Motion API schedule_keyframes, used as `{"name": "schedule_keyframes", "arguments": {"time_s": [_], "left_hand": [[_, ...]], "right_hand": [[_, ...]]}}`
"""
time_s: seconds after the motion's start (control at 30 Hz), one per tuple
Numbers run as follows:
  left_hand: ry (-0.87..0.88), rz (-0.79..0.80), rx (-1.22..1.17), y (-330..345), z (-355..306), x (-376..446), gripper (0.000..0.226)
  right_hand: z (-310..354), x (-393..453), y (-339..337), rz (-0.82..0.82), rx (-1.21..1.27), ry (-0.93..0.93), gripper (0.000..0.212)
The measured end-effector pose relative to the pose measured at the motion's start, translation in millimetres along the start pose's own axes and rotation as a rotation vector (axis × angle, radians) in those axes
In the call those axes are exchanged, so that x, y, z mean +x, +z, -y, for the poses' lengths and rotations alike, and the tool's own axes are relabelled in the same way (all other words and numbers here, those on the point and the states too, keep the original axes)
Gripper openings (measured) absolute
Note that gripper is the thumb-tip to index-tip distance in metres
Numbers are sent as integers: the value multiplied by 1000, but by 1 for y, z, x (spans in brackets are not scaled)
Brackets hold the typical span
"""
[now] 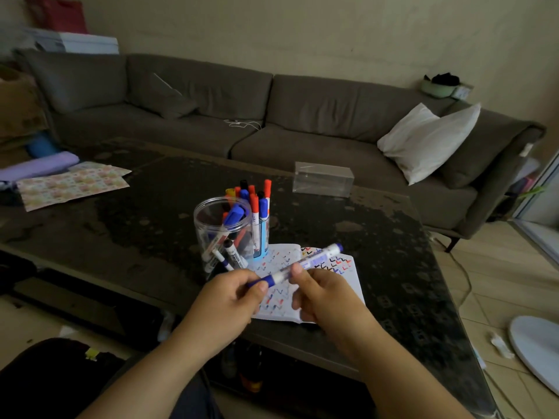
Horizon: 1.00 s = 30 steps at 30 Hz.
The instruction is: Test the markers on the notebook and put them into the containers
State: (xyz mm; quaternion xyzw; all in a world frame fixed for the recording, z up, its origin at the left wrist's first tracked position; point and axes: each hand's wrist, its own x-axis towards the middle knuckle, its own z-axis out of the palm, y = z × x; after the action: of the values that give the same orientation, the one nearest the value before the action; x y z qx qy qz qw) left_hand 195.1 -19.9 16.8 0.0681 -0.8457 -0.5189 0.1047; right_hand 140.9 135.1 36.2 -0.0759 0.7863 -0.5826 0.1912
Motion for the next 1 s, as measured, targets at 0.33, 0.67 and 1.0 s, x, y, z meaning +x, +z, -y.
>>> {"name": "schedule_keyframes", "arguments": {"time_s": [0.33, 0.67, 1.0], "left_hand": [[188, -24, 323, -22, -9, -2, 9], [195, -249, 352, -69, 8, 4, 25], [146, -324, 372, -96, 17, 2, 20]], "right_hand": [[9, 11, 6, 55, -941, -693, 31], [80, 15, -14, -317, -416, -815, 46], [108, 79, 50, -102, -460, -666, 40]]}}
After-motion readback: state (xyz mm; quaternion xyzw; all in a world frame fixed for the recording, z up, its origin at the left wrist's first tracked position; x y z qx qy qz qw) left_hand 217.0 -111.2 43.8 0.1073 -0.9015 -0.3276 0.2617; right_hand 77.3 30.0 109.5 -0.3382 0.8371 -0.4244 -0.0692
